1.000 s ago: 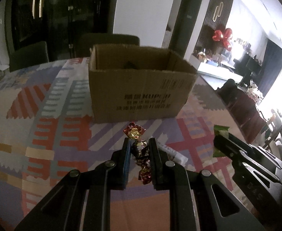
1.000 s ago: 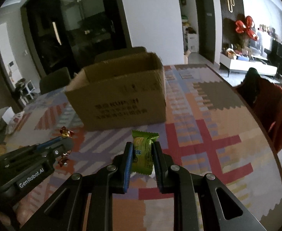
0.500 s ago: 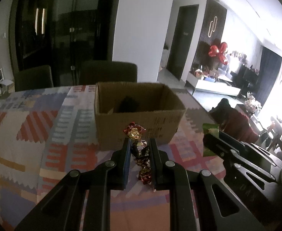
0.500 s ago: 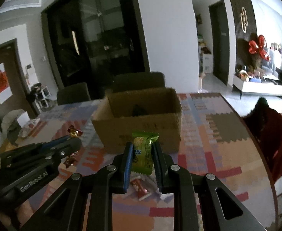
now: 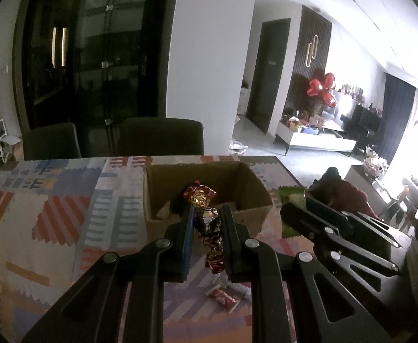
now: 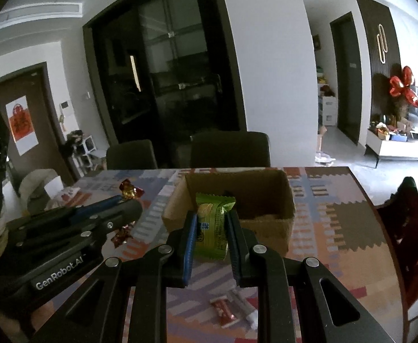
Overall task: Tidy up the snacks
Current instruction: 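Lower both snacks into the cardboard box and open both tools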
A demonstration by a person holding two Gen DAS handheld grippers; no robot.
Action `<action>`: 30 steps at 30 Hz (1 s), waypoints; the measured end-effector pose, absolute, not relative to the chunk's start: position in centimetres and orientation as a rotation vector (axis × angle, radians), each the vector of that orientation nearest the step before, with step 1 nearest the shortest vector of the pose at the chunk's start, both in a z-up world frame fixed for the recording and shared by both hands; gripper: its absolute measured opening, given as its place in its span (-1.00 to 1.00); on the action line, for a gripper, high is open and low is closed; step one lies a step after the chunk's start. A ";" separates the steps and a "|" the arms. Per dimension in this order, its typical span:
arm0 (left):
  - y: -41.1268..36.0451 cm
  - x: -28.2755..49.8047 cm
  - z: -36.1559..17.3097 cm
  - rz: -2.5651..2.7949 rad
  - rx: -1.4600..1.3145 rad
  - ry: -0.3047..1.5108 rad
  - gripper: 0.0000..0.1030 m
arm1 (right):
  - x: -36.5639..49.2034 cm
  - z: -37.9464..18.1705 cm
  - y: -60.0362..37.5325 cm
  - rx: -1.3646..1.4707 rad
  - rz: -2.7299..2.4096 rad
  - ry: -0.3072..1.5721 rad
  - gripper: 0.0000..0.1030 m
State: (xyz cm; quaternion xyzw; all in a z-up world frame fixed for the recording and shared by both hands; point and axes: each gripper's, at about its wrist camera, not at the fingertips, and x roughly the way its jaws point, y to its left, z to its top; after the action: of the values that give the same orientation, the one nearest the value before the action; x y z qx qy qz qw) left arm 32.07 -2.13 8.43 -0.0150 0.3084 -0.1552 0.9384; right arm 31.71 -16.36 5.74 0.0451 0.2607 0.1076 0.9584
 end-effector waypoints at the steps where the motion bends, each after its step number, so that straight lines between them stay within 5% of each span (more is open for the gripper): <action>1: -2.2 32.5 8.6 -0.316 -0.027 0.636 -0.64 | 32.3 6.1 -16.3 0.084 0.219 0.525 -0.57; 30: -4.9 46.5 6.5 -0.344 0.002 0.880 -0.63 | 46.2 4.9 -18.0 0.031 0.241 0.771 -0.57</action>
State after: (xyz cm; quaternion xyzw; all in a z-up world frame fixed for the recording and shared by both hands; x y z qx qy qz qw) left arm 46.55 -4.87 6.47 0.0010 0.4239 -0.1654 0.8905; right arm 46.19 -18.05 4.88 0.0149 0.3751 0.1174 0.9194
